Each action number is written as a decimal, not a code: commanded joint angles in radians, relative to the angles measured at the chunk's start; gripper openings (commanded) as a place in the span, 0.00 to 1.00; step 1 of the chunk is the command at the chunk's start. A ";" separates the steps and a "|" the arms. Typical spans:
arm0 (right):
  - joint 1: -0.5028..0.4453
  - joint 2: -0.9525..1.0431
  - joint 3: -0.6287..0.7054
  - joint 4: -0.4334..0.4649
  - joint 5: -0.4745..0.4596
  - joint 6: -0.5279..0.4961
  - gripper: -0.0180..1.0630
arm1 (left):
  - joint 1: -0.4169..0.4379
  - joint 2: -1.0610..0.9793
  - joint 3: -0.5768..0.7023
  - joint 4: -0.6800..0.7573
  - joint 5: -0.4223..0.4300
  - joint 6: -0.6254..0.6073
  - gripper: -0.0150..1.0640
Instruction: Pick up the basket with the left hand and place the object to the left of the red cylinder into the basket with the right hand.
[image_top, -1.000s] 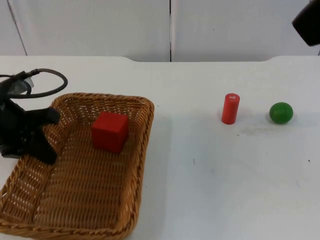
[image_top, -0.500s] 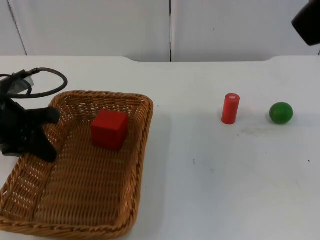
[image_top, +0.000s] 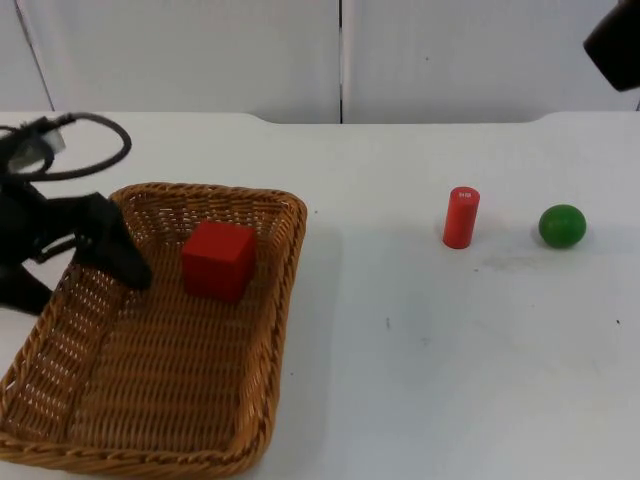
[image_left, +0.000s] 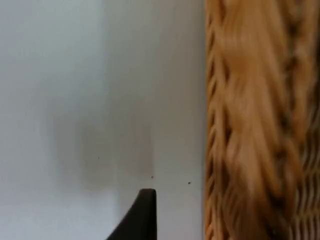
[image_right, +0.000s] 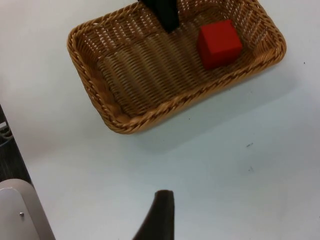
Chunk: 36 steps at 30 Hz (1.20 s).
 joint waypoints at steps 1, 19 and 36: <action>-0.001 -0.009 0.007 0.005 -0.006 -0.005 0.74 | 0.002 -0.037 -0.004 0.017 0.010 0.005 0.92; -0.001 -0.009 0.007 0.005 -0.011 -0.006 0.74 | 0.002 -0.361 -0.004 0.131 -0.002 -0.086 0.92; -0.001 -0.009 0.007 0.005 -0.061 0.005 0.74 | 0.002 -0.604 -0.004 0.138 0.086 -0.178 0.92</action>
